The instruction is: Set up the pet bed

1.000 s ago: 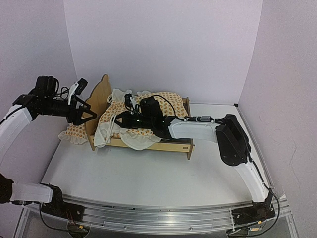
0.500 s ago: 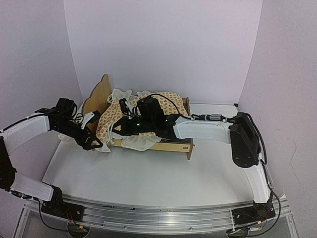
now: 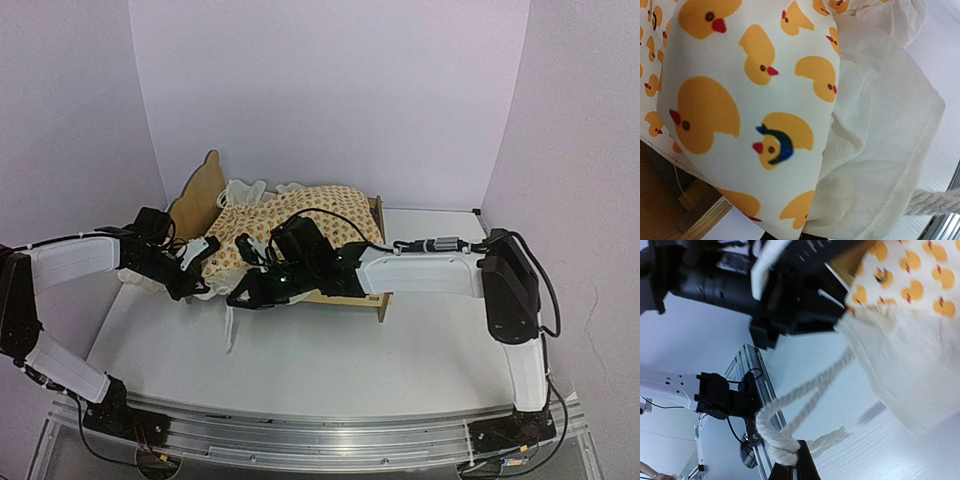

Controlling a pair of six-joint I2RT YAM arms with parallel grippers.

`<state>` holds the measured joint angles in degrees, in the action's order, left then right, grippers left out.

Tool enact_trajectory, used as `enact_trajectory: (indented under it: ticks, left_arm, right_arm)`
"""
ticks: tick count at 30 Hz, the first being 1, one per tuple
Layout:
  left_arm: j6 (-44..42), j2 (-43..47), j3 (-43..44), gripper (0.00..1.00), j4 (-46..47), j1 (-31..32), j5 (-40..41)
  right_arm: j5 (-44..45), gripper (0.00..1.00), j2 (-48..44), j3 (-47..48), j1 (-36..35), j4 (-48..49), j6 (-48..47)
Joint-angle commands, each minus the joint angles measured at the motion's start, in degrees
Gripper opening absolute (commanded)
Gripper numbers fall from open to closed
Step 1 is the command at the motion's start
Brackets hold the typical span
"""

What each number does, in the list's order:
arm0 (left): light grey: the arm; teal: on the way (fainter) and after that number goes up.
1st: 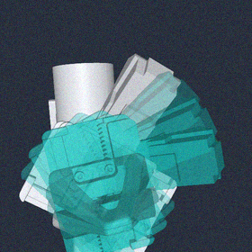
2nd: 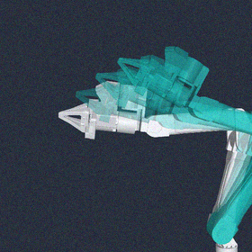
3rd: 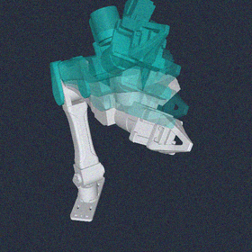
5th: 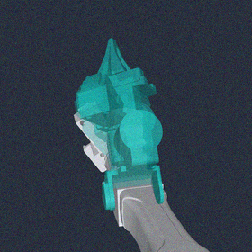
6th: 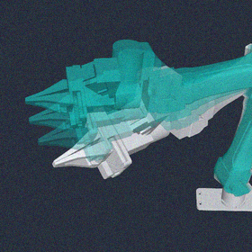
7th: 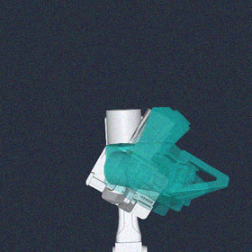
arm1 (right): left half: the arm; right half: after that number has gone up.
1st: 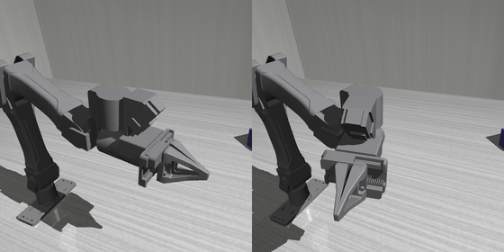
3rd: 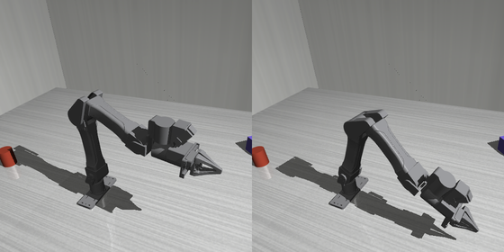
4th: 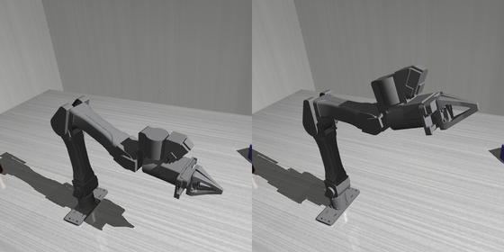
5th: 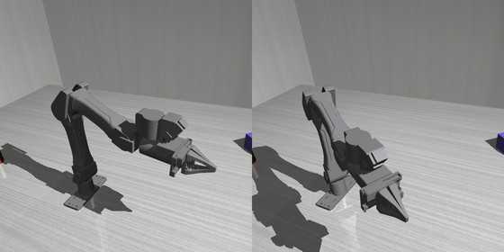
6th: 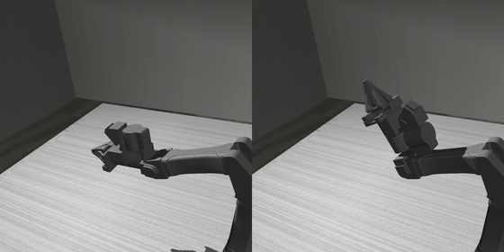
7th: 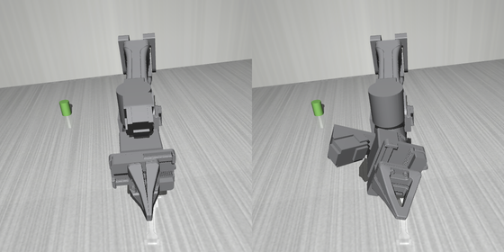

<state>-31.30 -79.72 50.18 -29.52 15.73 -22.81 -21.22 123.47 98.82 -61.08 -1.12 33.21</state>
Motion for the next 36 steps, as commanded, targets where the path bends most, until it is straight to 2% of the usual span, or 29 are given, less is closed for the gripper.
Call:
enact_trajectory:
  ticks: [1, 6, 13, 14, 15, 17, 19, 22, 24, 28, 30, 33, 36]
  left_arm:
    - [-0.7, 0.3, 4.2, 0.00, 0.5, 0.0, 0.5]
    - [-2.8, 1.2, 10.6, 0.01, -8.0, 0.0, -2.2]
    - [-8.1, 1.8, 16.2, 0.04, -14.1, -0.4, -5.0]
    - [-8.5, 1.8, 16.5, 0.04, -14.5, -0.4, -5.8]
    - [-8.6, 1.7, 16.5, 0.04, -14.5, -0.4, -6.1]
    - [-8.7, 1.7, 16.5, 0.04, -14.2, -0.4, -6.4]
    - [-8.0, 1.8, 16.5, 0.04, -13.2, -0.2, -6.4]
    - [-6.4, 1.6, 16.8, 0.04, -12.3, 0.1, -6.7]
    - [-5.7, 1.4, 17.3, 0.04, -12.3, 0.5, -7.5]
    - [-3.4, 1.4, 17.7, 0.04, -12.0, 1.2, -7.7]
    - [-1.8, 1.5, 17.4, 0.03, -10.5, 1.2, -6.6]
    - [-0.5, 1.7, 16.9, 0.04, -8.4, 1.1, -5.1]
    - [1.1, 1.6, 17.1, 0.04, -7.6, 1.3, -5.9]
  right_arm:
    - [-0.5, 0.00, -3.8, -4.2, -0.1, -6.0, -3.2]
    - [-1.0, 0.00, -0.6, -6.1, -0.3, -7.9, -5.8]
    - [1.1, 0.01, 4.7, -5.8, -0.7, -8.9, -9.3]
    - [1.4, 0.06, 5.3, -5.1, -0.8, -9.1, -9.9]
    - [1.7, 0.15, 5.6, -4.4, -0.9, -9.3, -10.4]
    - [2.5, 0.43, 5.3, -3.3, -0.9, -9.7, -11.4]
    - [4.6, 0.56, 3.4, -2.8, -1.0, -9.6, -13.2]
    - [8.1, 0.57, 1.0, -0.7, -0.9, -8.3, -16.5]
    - [8.9, 0.52, 0.5, 1.0, -0.9, -5.0, -17.2]
    - [11.0, 0.41, 1.1, -0.2, -1.1, 7.7, -14.6]
    - [14.3, 0.38, 2.7, -0.2, -1.2, 9.3, -13.5]
    - [20.2, 0.40, 4.6, -1.0, -2.2, 8.4, -12.7]
    - [30.9, 0.47, 5.4, -2.4, -5.5, 8.0, -14.8]
